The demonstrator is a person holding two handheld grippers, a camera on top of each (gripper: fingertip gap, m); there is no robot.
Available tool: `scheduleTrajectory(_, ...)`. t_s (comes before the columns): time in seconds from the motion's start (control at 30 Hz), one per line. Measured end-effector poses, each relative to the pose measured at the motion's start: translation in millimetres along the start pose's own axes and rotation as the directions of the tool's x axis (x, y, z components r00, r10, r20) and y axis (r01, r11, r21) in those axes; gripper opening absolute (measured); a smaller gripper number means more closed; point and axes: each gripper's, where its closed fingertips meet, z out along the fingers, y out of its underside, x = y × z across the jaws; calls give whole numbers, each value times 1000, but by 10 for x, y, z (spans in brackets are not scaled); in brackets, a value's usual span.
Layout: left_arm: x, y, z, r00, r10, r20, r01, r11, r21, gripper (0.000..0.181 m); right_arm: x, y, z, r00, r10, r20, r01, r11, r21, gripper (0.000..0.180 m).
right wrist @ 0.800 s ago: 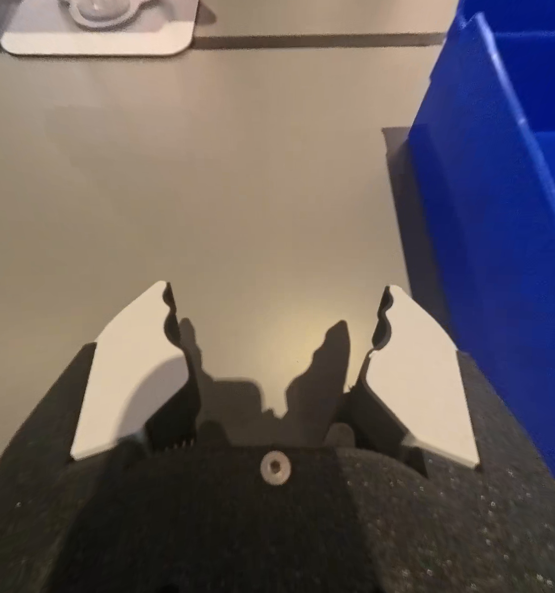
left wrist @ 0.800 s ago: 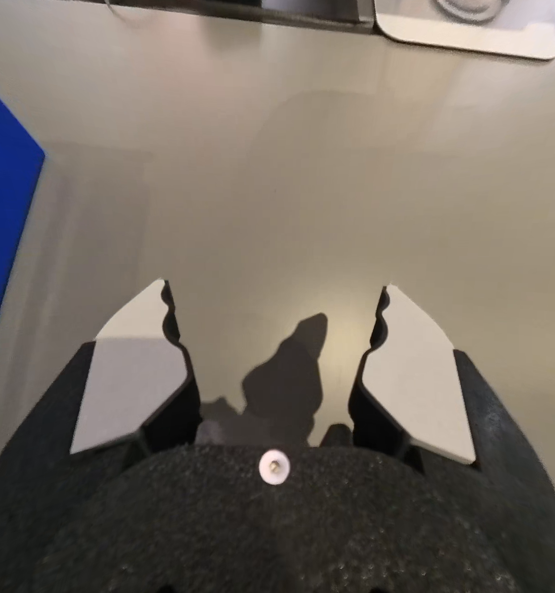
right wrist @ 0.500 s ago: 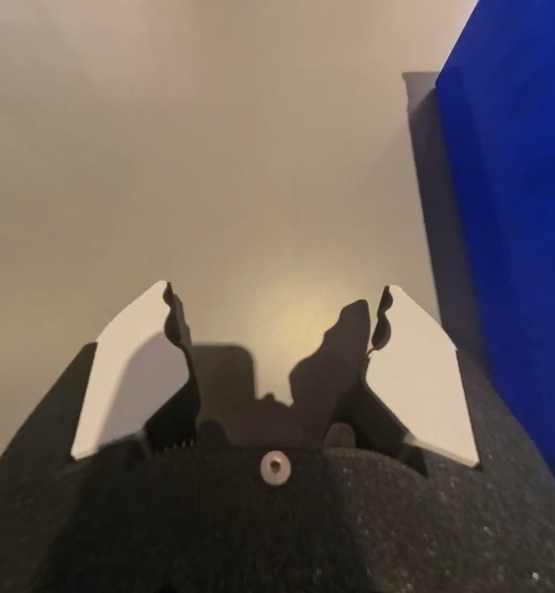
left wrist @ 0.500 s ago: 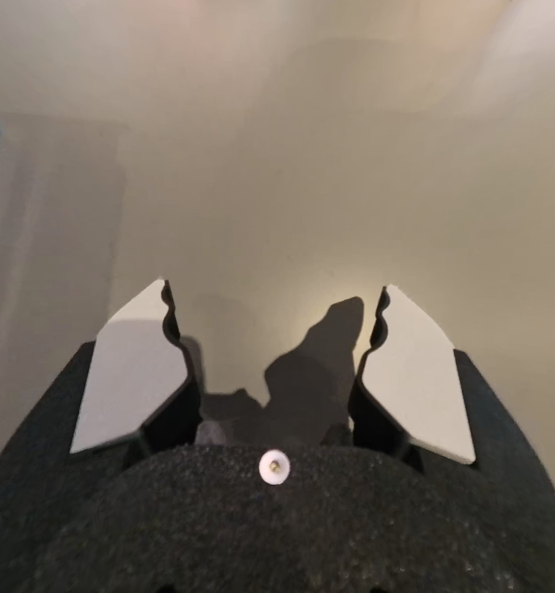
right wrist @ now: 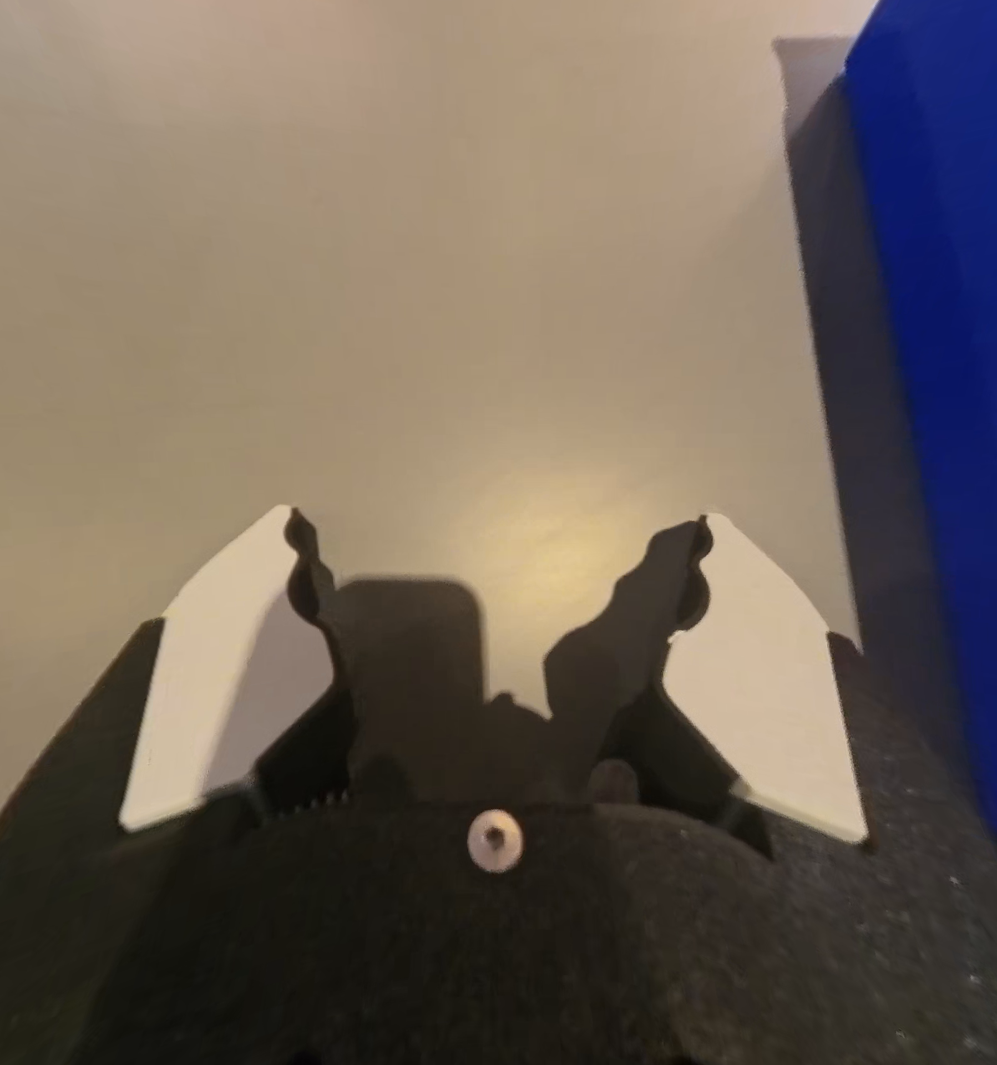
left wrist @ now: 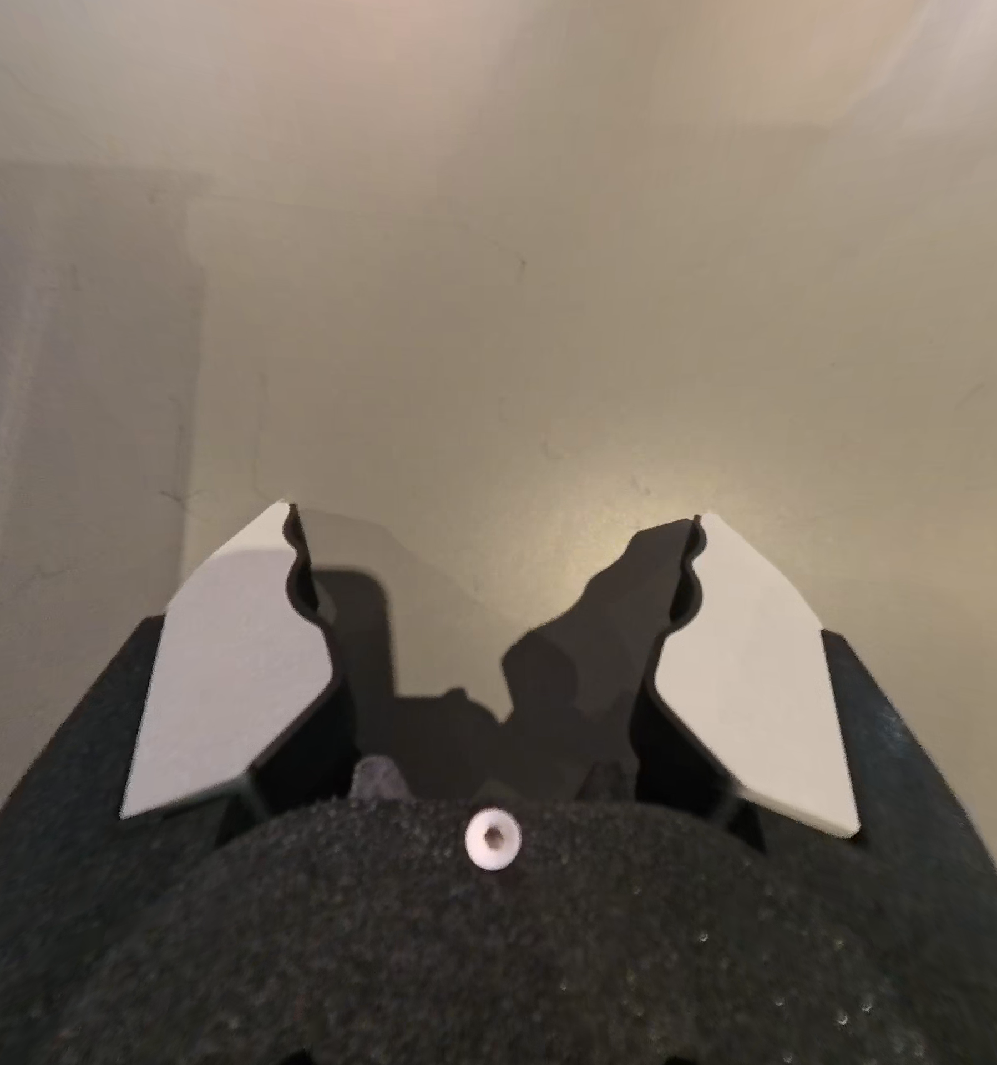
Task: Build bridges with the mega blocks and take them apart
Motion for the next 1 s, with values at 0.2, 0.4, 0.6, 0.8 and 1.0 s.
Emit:
scheduleTrajectory(0.2,-1,3,2,1000,1,2,0,1000,0,122,51,26,13,999,33,-9,-33,999,-17,132)
scheduleTrajectory(0.4,5,7,5,1000,5,3,-5,1000,-4,123,48,28,16,1000,31,-7,-31,999,-19,133)
scheduleTrajectory(0.6,10,8,7,1000,7,2,-7,1000,-5,124,49,29,15,999,31,-7,-31,999,-20,133)
scheduleTrajectory(0.8,12,8,7,1000,7,2,-7,1000,-5,124,50,29,15,999,31,-7,-31,999,-20,133)
scheduleTrajectory(1.0,13,8,7,1000,7,2,-7,1000,-5,124,52,30,14,999,31,-7,-31,999,-20,133)
